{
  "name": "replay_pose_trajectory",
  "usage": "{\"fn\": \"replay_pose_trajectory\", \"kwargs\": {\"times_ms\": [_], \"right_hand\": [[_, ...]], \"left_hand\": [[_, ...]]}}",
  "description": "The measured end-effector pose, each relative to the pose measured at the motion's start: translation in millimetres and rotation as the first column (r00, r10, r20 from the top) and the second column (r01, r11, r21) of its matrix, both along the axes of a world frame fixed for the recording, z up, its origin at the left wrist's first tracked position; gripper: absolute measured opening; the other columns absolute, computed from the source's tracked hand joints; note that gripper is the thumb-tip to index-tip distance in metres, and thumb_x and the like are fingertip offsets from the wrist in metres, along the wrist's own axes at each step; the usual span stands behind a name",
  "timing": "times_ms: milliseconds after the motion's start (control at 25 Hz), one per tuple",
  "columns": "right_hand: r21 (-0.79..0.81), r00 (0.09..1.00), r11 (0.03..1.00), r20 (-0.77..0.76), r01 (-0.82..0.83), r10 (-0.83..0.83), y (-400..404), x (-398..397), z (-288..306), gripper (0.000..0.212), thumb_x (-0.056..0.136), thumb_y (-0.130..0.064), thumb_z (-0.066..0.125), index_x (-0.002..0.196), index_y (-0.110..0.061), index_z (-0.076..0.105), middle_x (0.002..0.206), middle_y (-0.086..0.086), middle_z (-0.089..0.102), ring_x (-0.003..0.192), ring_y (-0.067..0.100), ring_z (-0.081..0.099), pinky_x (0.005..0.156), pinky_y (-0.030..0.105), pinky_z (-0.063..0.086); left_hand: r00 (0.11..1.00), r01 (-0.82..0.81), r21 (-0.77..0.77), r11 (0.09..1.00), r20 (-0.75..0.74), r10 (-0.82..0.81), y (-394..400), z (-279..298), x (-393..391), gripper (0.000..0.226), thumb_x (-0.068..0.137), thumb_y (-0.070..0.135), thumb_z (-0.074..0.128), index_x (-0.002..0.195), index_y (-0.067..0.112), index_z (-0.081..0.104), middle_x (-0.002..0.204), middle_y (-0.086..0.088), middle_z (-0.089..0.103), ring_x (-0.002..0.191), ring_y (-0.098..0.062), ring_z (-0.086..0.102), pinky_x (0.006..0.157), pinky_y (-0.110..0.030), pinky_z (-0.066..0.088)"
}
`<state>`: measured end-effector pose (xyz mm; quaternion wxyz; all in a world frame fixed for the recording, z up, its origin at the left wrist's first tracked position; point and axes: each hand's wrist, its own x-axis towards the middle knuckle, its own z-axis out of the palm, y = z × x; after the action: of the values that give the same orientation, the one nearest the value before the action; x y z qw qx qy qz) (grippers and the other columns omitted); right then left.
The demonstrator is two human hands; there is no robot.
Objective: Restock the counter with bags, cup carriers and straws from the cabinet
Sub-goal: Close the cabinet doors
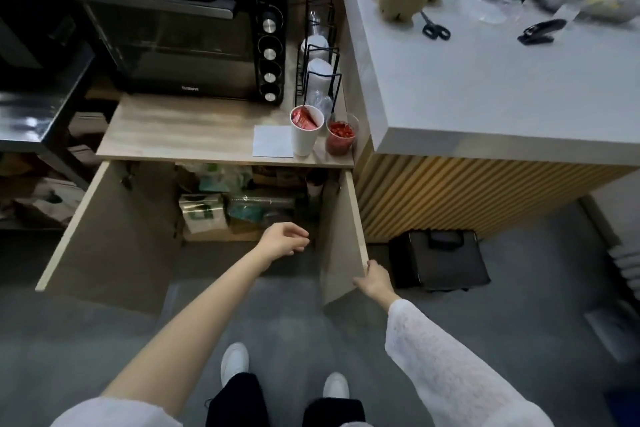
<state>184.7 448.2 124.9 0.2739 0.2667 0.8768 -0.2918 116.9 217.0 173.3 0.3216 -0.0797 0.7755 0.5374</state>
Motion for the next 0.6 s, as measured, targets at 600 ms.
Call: {"fn": "replay_pose_trajectory", "kwargs": {"times_ms": [600], "right_hand": [[0.302,0.982,0.942,0.069,0.149,-0.177,-59,-36,-43,0.032,0.092,-0.01,0.057,0.122,0.0,0.055,0.13,0.018,0.054,0.12,0.033,0.051,0.099,0.033,0.041]], "left_hand": [[0.958,0.273,-0.086,0.958,0.114,-0.263,-45,-55,-41,0.015,0.086,0.011,0.068,0.101,0.01,0.068,0.088,-0.005,0.068,0.073,-0.007,0.063,0.054,-0.008,0.045]]}}
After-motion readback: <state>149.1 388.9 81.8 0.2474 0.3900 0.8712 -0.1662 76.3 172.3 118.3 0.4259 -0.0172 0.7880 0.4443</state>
